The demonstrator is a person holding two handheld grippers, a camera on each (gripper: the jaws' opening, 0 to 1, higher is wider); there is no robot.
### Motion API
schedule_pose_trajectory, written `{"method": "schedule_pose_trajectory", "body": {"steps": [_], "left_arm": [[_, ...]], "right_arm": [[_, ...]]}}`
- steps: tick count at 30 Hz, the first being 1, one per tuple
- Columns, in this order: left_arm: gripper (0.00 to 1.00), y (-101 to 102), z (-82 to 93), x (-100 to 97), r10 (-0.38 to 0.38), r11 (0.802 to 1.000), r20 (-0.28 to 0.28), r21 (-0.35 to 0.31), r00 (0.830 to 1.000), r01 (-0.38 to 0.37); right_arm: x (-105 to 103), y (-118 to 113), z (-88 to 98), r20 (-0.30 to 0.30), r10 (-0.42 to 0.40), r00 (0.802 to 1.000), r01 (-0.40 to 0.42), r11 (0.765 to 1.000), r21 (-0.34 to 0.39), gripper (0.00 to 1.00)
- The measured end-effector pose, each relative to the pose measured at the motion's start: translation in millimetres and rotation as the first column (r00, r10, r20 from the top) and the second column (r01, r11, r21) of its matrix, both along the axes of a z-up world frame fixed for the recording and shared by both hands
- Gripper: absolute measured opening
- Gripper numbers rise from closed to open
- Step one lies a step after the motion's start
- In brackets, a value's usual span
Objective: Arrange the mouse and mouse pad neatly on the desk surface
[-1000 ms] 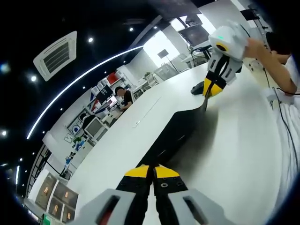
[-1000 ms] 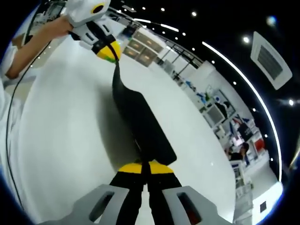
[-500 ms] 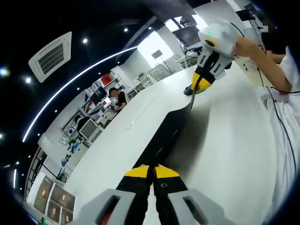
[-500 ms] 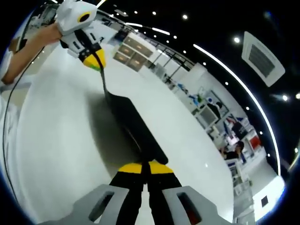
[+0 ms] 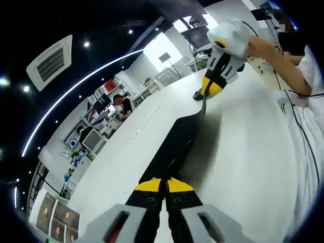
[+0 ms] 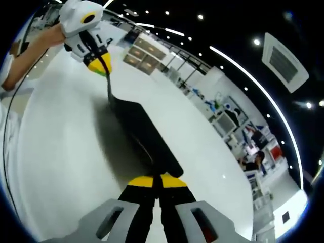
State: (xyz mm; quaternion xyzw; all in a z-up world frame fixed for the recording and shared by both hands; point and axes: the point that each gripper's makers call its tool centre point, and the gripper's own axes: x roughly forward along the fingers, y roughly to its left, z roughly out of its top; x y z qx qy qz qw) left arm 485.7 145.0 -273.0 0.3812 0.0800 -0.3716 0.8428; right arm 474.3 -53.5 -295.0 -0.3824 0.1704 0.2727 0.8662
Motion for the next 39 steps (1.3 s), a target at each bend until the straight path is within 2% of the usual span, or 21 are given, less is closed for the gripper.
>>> {"method": "schedule_pose_trajectory", "body": {"steps": [7,16,23,35,39], "left_arm": [[0.03,-5.2,-9.6,-2.4,-0.025,0.999,-0.023,0.023,0.999,0.026],[0.04,-7.4,-20.9,2.7,-0.022,0.997,-0.009,0.075,1.0,0.023],[0.04,-7.2,-31.7,5.1,-0.019,0.995,-0.026,0.096,0.999,0.022],[0.04,-6.7,-37.5,1.4,-0.027,0.991,-0.044,0.132,0.999,0.033],[0.05,-6.3,-45.3,-2.2,-0.033,0.988,-0.074,0.149,0.997,0.044]], "right_arm": [[9.0,-6.3,-12.4,-0.016,-0.019,1.0,0.018,1.0,-0.023,0.02],[14.1,-9.2,-30.9,-0.071,-0.017,0.997,0.014,0.999,-0.035,0.03],[15.3,-9.3,-43.3,-0.108,-0.015,0.994,0.011,0.999,-0.037,0.03],[8.7,-9.5,-52.5,-0.155,-0.014,0.988,0.006,0.999,-0.053,0.04],[8.1,-9.8,-52.1,-0.157,-0.02,0.987,0.013,0.999,-0.047,0.04]]}}
